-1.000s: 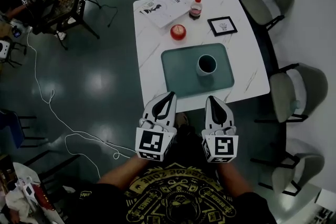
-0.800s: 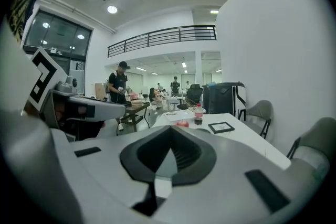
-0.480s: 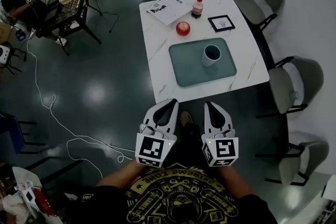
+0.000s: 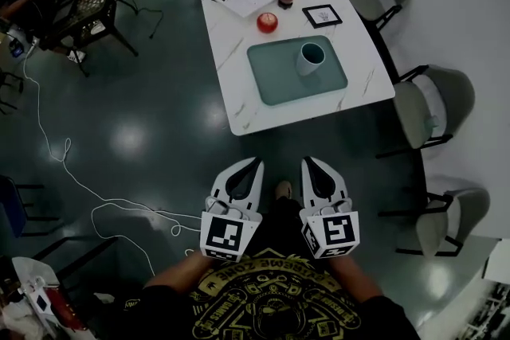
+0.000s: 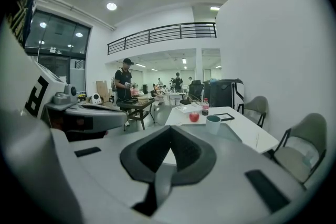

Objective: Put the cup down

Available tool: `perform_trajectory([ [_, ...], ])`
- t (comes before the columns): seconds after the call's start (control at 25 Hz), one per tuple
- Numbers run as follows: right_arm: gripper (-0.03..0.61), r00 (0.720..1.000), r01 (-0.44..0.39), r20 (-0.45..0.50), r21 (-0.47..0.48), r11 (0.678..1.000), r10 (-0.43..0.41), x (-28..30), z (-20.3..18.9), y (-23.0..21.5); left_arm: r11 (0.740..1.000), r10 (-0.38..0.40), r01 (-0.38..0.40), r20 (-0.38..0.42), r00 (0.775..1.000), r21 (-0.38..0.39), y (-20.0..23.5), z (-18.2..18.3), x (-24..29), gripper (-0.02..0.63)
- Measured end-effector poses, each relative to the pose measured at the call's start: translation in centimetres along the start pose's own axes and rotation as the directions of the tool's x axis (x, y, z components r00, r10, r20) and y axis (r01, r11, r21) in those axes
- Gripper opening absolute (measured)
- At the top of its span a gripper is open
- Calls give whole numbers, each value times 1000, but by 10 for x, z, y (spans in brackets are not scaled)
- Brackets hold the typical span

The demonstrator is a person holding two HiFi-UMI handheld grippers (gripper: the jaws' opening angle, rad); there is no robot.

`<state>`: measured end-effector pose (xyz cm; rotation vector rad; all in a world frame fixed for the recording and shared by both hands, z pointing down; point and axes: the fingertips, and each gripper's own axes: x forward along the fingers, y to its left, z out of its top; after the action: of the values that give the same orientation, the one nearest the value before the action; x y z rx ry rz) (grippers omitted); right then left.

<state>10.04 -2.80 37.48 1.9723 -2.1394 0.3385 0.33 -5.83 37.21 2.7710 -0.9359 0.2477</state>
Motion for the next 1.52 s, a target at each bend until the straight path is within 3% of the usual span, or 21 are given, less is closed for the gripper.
perform_trajectory([
  [0.44, 6, 1000, -6, -7, -8, 1000, 6, -65, -11, -24, 1000, -10, 10, -3, 1000, -20, -60, -3, -8, 11],
  [0.96, 5, 999, -18, -31, 8, 1000, 18, -127, -45, -71, 998, -40, 43, -54, 998, 39, -141, -23, 16, 11],
  [1.52, 5, 999, 19, -36, 10, 1000, -19, -119, -39, -67, 995, -86, 89, -57, 995, 50, -132, -16, 18, 11],
])
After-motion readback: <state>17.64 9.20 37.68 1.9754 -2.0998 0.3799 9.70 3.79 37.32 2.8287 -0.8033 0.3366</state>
